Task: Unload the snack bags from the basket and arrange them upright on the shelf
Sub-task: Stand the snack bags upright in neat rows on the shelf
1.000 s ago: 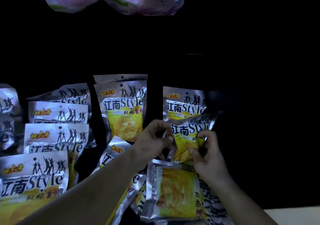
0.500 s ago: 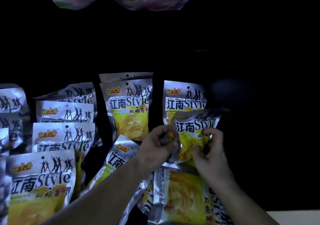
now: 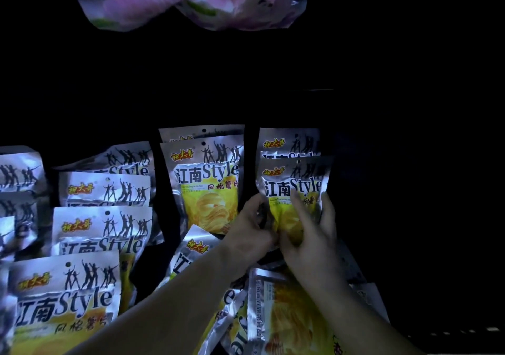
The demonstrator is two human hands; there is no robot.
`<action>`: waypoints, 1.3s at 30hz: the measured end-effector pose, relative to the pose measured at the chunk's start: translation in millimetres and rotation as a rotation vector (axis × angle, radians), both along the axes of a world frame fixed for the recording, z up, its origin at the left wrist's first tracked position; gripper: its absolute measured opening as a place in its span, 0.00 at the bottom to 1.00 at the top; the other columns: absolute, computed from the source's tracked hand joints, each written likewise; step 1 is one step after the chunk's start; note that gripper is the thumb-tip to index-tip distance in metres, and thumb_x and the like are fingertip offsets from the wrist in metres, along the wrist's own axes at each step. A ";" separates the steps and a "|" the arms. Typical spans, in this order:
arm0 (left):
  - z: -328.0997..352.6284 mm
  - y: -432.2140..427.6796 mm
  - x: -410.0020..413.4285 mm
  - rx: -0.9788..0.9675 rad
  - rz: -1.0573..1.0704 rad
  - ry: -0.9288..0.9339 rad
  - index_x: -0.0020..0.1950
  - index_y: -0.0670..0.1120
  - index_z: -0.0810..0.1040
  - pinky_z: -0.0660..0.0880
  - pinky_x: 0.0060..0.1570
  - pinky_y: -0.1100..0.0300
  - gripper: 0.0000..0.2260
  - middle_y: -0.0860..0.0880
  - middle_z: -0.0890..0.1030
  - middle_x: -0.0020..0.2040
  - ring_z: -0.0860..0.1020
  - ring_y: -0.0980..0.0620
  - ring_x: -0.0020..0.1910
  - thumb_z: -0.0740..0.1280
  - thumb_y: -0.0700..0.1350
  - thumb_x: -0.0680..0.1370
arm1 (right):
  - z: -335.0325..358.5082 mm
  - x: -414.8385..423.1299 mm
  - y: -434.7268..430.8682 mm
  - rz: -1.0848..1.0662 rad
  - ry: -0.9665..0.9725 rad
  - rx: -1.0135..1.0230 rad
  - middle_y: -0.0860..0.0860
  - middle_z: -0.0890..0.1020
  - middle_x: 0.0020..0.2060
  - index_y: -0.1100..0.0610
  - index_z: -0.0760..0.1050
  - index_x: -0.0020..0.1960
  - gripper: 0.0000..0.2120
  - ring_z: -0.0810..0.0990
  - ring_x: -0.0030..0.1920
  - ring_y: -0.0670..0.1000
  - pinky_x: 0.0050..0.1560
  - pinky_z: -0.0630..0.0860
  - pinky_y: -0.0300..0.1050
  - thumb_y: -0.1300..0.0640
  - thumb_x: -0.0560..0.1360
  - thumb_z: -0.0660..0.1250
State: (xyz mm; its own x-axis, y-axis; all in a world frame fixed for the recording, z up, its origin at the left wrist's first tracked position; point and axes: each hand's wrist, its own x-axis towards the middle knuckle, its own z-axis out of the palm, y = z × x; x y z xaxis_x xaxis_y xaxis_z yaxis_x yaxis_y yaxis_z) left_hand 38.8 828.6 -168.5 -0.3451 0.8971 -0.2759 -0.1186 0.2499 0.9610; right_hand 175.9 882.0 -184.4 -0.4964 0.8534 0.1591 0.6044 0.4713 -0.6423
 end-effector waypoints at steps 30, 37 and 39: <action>-8.9 -123.8 -30.6 -0.474 -0.043 1.095 0.77 0.66 0.60 0.72 0.65 0.47 0.27 0.56 0.58 0.77 0.62 0.47 0.72 0.58 0.57 0.77 | -3.2 -42.6 -8.8 0.007 -0.415 0.227 0.46 0.44 0.82 0.35 0.51 0.80 0.39 0.47 0.81 0.55 0.57 0.81 0.51 0.45 0.78 0.70; -17.7 -115.3 -35.9 -0.395 -0.068 1.094 0.78 0.71 0.45 0.60 0.77 0.43 0.37 0.52 0.36 0.82 0.43 0.43 0.81 0.64 0.52 0.78 | -5.8 -33.2 -0.4 0.030 -0.437 0.246 0.42 0.33 0.80 0.33 0.45 0.80 0.37 0.39 0.81 0.57 0.52 0.83 0.51 0.48 0.81 0.65; -20.0 -110.2 -35.5 -0.377 -0.063 1.055 0.78 0.69 0.45 0.59 0.78 0.44 0.38 0.54 0.33 0.81 0.40 0.45 0.81 0.64 0.49 0.78 | -3.6 -31.3 1.8 0.036 -0.391 0.212 0.44 0.32 0.80 0.33 0.47 0.80 0.37 0.39 0.81 0.56 0.51 0.82 0.49 0.48 0.81 0.66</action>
State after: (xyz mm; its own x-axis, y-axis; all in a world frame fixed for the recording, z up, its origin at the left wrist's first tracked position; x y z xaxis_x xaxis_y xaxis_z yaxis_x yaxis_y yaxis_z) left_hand 3.4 718.3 -188.4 -0.5231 0.8423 -0.1298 0.7336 0.5225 0.4345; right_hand 144.6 883.8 -188.1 -0.5828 0.8032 0.1230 0.7634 0.5931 -0.2558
